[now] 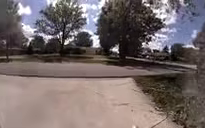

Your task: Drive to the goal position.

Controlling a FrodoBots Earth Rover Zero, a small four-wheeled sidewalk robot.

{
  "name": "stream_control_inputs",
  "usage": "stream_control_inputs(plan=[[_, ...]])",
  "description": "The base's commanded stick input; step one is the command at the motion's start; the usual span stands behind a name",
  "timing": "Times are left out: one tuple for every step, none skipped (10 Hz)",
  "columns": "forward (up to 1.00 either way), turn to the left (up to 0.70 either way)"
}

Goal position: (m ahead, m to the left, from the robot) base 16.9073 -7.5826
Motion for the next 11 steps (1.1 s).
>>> stream_control_inputs(plan=[[0.70,0.00],[0.70,0.00],[0.70,0.00],[0.70,0.00],[0.70,0.00],[0.70,0.00],[0.70,-0.02],[0.70,-0.31],[0.70,-0.35],[0.70,-0.34],[0.70,-0.10]])
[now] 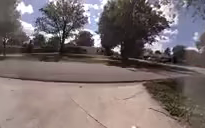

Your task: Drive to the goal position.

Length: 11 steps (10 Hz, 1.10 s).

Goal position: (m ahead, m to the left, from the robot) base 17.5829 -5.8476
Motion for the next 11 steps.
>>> stream_control_inputs(plan=[[0.70,0.00],[0.70,0.00],[0.70,0.00],[0.70,0.00],[0.70,0.00],[0.70,0.00],[0.70,0.00],[0.70,0.00],[0.70,0.00],[0.70,0.00],[0.70,0.00]])
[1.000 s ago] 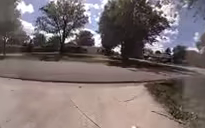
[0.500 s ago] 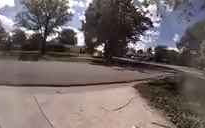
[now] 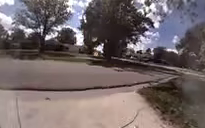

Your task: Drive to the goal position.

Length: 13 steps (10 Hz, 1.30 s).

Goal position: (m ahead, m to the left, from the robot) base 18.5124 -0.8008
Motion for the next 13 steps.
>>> stream_control_inputs(plan=[[0.70,0.00],[0.70,0.00],[0.70,0.00],[0.70,0.00],[0.70,0.00],[0.70,0.00],[0.70,0.00],[0.70,0.00],[0.70,0.00],[0.70,0.00],[0.70,0.00],[0.70,0.00],[0.70,0.00]])
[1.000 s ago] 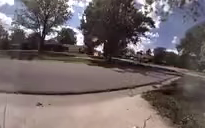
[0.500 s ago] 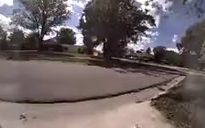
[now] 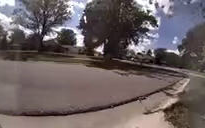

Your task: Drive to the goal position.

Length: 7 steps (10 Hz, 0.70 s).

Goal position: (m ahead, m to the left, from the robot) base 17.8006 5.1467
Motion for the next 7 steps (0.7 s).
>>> stream_control_inputs(plan=[[0.70,0.00],[0.70,0.00],[0.70,0.00],[0.70,0.00],[0.70,0.00],[0.70,0.00],[0.70,0.00]])
